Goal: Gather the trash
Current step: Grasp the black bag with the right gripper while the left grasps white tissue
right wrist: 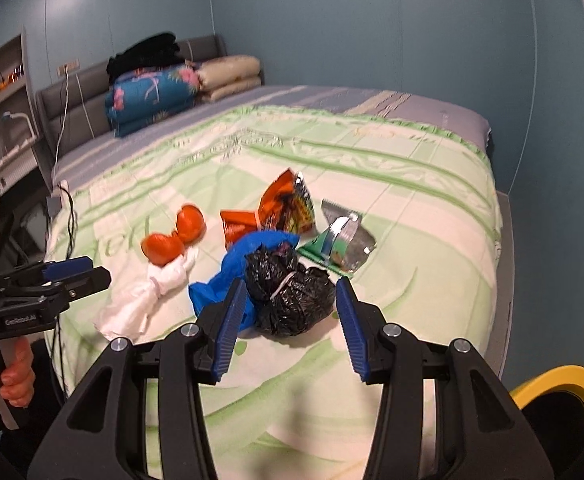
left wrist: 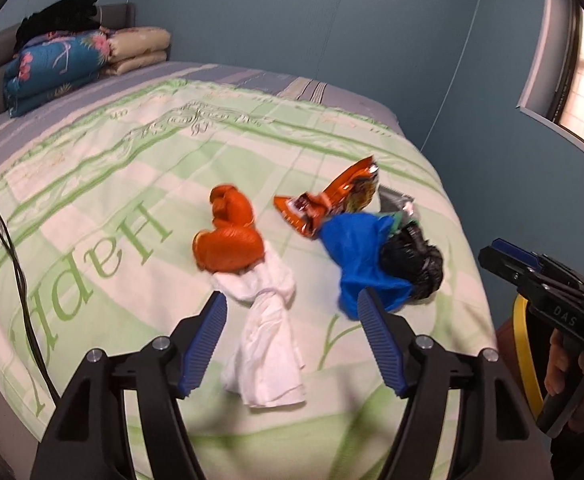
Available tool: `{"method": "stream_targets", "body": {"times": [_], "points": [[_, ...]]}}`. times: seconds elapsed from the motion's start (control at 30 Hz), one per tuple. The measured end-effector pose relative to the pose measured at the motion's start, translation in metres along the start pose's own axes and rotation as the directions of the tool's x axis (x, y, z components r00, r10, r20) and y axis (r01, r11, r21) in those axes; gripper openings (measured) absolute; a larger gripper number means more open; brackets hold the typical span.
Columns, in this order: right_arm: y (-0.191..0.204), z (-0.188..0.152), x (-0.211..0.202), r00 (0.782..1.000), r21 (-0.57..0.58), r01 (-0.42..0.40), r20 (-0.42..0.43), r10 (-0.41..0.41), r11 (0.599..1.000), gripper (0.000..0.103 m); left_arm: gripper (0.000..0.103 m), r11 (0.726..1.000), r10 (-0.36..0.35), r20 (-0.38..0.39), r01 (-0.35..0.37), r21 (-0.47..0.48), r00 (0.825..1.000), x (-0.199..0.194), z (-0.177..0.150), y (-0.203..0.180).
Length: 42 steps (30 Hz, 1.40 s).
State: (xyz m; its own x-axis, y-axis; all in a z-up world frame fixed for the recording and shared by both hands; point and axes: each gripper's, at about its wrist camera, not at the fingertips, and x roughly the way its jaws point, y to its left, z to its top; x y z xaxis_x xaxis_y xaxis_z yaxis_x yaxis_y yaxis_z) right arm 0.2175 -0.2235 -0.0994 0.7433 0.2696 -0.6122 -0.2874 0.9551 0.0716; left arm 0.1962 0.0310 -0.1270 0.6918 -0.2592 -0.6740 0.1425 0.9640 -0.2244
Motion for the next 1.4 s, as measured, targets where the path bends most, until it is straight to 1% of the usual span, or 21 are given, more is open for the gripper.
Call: {"method": "stream_targets", "body": {"times": [0.1,0.23,0.53,0.7,0.93,1.03,1.13,1.23,1.27,1.33,1.4], "points": [[0.005,0.0,0.015,1.0,-0.025,0.001,-0.03,-0.002,1.0,0.044,0.066,1.0,0.01,-0.023,-0.01,-0.012,1.0,0.008,-0.004,0.008],[0.012,0.001,0.035,0.998,-0.049,0.011,-0.067,-0.014,0.999,0.044,0.066,0.999,0.003,-0.044,-0.004,-0.033,0.999,0.016,-0.008,0.016],[0.014,0.006,0.072,0.99,-0.066,0.037,-0.135,-0.046,0.997,0.044,0.066,1.0,-0.001,-0.1,0.0,-0.01,0.995,0.038,-0.013,0.012],[0.012,0.008,0.084,0.987,-0.069,0.055,-0.147,-0.065,0.996,0.045,0.066,1.0,-0.005,-0.13,0.005,0.0,0.992,0.051,-0.018,0.008],[0.017,0.009,0.093,0.985,-0.087,0.052,-0.161,-0.066,0.995,0.045,0.064,1.0,-0.009,-0.15,0.013,0.027,0.989,0.059,-0.024,-0.002],[0.019,0.008,0.098,0.983,-0.102,0.059,-0.169,-0.076,0.993,0.045,0.058,0.999,-0.008,-0.158,0.014,0.039,0.987,0.061,-0.026,-0.006],[0.016,0.009,0.102,0.981,-0.079,0.056,-0.18,-0.069,0.995,0.045,0.05,0.997,0.017,-0.158,-0.006,0.071,0.987,0.063,-0.029,-0.01],[0.013,0.009,0.105,0.981,-0.06,0.048,-0.188,-0.058,0.997,0.042,0.039,0.996,0.034,-0.16,-0.021,0.084,0.987,0.066,-0.03,-0.011],[0.012,0.009,0.105,0.98,-0.054,0.044,-0.19,-0.054,0.998,0.04,0.033,0.996,0.034,-0.159,-0.021,0.085,0.987,0.066,-0.03,-0.011],[0.012,0.008,0.103,0.981,-0.048,0.044,-0.186,-0.052,0.998,0.037,0.029,0.996,0.03,-0.158,-0.017,0.083,0.987,0.065,-0.03,-0.011],[0.01,0.008,0.102,0.982,-0.041,0.042,-0.182,-0.049,0.998,0.035,0.022,0.997,0.023,-0.155,-0.011,0.077,0.988,0.063,-0.029,-0.01]]}}
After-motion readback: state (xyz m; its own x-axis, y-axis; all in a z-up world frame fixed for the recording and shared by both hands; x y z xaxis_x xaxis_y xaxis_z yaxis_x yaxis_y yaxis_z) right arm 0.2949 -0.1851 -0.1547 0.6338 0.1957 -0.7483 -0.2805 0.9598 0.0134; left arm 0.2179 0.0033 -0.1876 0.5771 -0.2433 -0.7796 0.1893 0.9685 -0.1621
